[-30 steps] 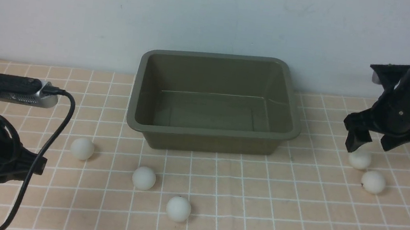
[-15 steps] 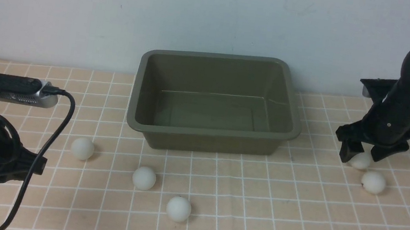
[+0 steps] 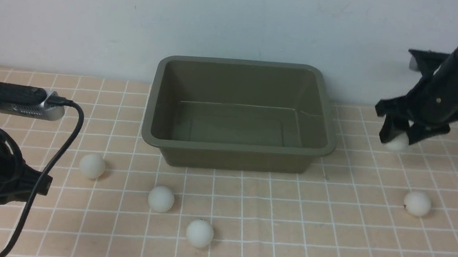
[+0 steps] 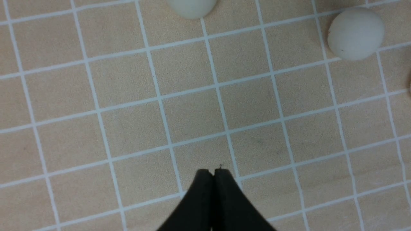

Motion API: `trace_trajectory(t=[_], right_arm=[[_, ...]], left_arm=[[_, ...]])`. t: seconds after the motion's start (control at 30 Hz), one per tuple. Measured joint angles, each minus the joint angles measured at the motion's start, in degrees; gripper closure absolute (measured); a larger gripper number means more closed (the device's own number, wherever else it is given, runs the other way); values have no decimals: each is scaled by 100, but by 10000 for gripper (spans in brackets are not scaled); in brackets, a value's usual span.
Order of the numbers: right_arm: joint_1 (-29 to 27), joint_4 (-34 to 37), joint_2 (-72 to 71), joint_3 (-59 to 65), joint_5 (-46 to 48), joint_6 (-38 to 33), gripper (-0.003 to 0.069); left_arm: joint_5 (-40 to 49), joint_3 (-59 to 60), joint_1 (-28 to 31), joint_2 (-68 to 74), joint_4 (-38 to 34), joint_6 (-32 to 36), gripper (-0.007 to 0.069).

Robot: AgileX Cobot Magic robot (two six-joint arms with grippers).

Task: Put the table tennis balls into the box on the light coffee tablecloth.
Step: 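Release the ping pong ball into the bin and lift the gripper away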

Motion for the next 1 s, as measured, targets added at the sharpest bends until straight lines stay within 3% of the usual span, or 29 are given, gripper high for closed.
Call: trace_trajectory(t=[0.17,0.37,0.53,0.63,0.8,1.0], right_arm=[[187,865,-5,-870,51,-359,305],[977,1421,24,-1136,101,-811,305],[1583,1169,326,-1136,139,-862,300],[1760,897,568,-1136,139,-868,249],[1826,700,831,-1130,139,-868,120],[1812,261,585,-1195,145,-852,89]], left_arm=[[0,0,0,0,0,0,693],[0,0,0,0,0,0,693],[0,0,0,0,0,0,693],[0,0,0,0,0,0,693],[0,0,0,0,0,0,693],[0,0,0,0,0,0,693]])
